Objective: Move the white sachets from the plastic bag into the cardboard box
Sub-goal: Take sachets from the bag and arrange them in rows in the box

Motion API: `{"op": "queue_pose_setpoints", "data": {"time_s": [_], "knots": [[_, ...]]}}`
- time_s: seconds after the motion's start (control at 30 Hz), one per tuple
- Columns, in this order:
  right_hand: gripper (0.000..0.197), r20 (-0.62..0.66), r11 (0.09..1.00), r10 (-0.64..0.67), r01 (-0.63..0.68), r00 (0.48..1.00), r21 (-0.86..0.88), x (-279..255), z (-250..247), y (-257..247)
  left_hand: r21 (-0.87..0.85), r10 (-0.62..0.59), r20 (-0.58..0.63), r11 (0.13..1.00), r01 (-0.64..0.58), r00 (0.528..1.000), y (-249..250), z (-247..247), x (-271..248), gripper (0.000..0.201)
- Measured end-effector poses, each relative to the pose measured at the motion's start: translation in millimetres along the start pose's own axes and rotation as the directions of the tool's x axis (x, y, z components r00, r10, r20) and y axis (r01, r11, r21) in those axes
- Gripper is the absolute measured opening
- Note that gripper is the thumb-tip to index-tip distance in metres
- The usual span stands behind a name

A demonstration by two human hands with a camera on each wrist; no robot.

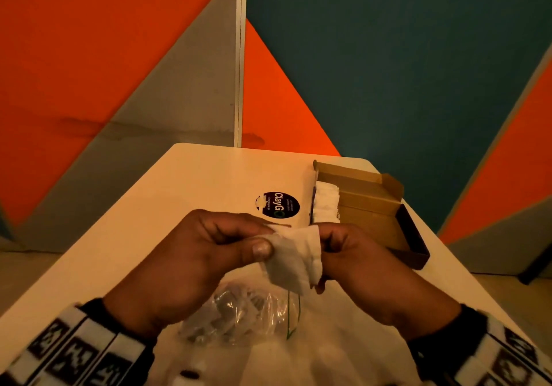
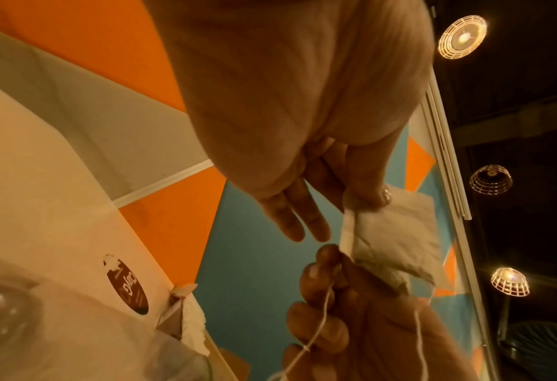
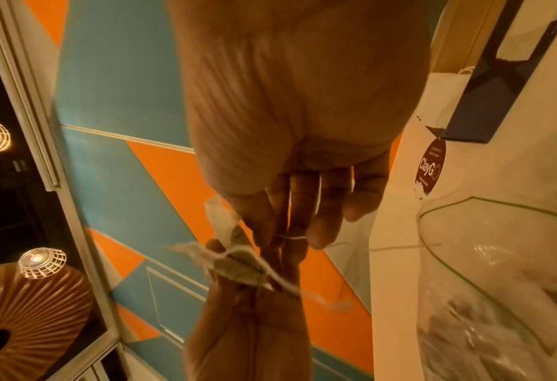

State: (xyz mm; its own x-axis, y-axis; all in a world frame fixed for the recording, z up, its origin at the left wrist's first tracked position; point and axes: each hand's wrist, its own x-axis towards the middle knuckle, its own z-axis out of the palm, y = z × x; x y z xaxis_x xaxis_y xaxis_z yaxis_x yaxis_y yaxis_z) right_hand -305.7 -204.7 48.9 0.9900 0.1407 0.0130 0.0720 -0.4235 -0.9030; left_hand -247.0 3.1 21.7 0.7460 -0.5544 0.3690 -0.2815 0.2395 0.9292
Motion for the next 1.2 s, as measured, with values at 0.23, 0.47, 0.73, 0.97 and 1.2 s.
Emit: {"op": "queue_pose_setpoints", "data": {"time_s": [0.23, 0.47, 0.73, 0.97, 1.2], "knots": [[0.062, 0.054, 0.998, 0.04, -0.043, 0.998, 0.049, -3.8, 7.7, -6.2, -0.187, 0.011, -0.07, 0.982, -0.024, 0.997, -9.2, 19.1, 1.9, 0.029], [0.027, -0.24, 0.973, -0.076, 0.124, 0.968, 0.194, -8.2, -7.1, 10.7, -0.134, -0.002, -0.163, 0.991, -0.02, 0.987, -13.0, 19.0, 0.9, 0.029], [0.035, -0.11, 0.913, -0.106, 0.14, 0.988, 0.382, -15.8, -1.5, 5.6, -0.013, -0.005, -0.165, 1.0, 0.003, 0.986, -6.1, 23.6, 4.9, 0.012], [0.047, -0.179, 0.935, -0.051, 0.111, 0.982, 0.338, -11.8, 4.1, 1.7, 0.178, -0.026, -0.163, 0.982, 0.056, 0.986, -2.8, 25.1, 6.1, 0.015], [0.042, -0.238, 0.949, -0.053, 0.123, 0.97, 0.292, -13.3, 4.4, 2.3, 0.255, -0.041, -0.164, 0.963, 0.083, 0.986, -2.6, 25.6, 5.7, 0.016]]}}
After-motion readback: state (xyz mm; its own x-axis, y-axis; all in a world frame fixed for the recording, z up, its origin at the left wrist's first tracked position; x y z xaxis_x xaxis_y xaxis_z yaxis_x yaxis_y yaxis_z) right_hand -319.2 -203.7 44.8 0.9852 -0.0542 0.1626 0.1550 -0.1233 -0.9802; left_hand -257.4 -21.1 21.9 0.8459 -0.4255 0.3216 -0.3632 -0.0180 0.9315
